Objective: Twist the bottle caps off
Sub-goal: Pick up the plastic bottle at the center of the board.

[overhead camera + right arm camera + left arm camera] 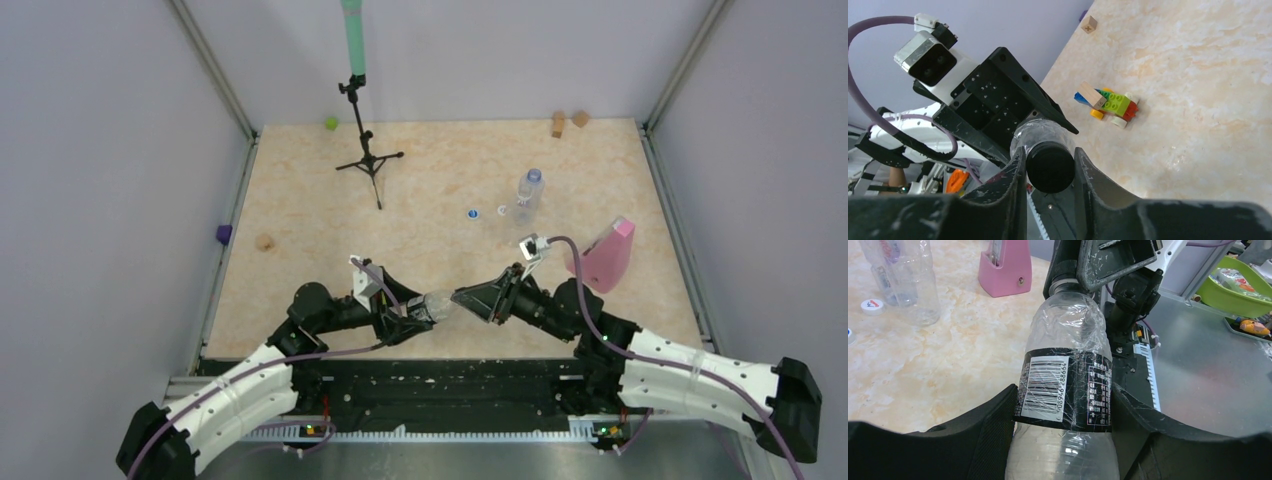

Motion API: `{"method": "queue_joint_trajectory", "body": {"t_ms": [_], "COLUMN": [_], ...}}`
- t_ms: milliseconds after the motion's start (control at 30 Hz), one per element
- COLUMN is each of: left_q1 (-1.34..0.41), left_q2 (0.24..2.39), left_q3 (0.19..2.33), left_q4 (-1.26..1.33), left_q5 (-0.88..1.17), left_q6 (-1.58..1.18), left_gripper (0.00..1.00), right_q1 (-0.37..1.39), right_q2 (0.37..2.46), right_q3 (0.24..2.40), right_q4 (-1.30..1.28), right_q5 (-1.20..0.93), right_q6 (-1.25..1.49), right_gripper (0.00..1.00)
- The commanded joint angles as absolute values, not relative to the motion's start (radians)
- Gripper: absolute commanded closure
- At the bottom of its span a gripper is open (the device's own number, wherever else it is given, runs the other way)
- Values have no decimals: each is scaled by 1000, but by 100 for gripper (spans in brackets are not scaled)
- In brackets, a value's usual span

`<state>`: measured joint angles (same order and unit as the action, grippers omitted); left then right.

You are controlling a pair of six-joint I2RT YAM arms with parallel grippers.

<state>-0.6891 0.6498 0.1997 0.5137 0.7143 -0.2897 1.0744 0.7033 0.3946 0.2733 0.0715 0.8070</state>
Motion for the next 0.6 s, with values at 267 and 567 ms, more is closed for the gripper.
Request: {"method": "queue_joint_trajectory", "body": {"t_ms": [267, 567], "left_q1": [-692, -693], "left_q2": [706, 697], "left_q3": [234, 254], "left_q4": [525, 398], "left_q5": [669, 558], "left_q6": [-307, -241], "left_gripper": [36, 28], "right_q1": [1067, 1066], "right_q2": [768, 818], "right_q3": [502, 551], "right_q4": [222, 121], "right_q5": [-43, 18], "right_q6": [664, 617], "right_gripper": [100, 100]}}
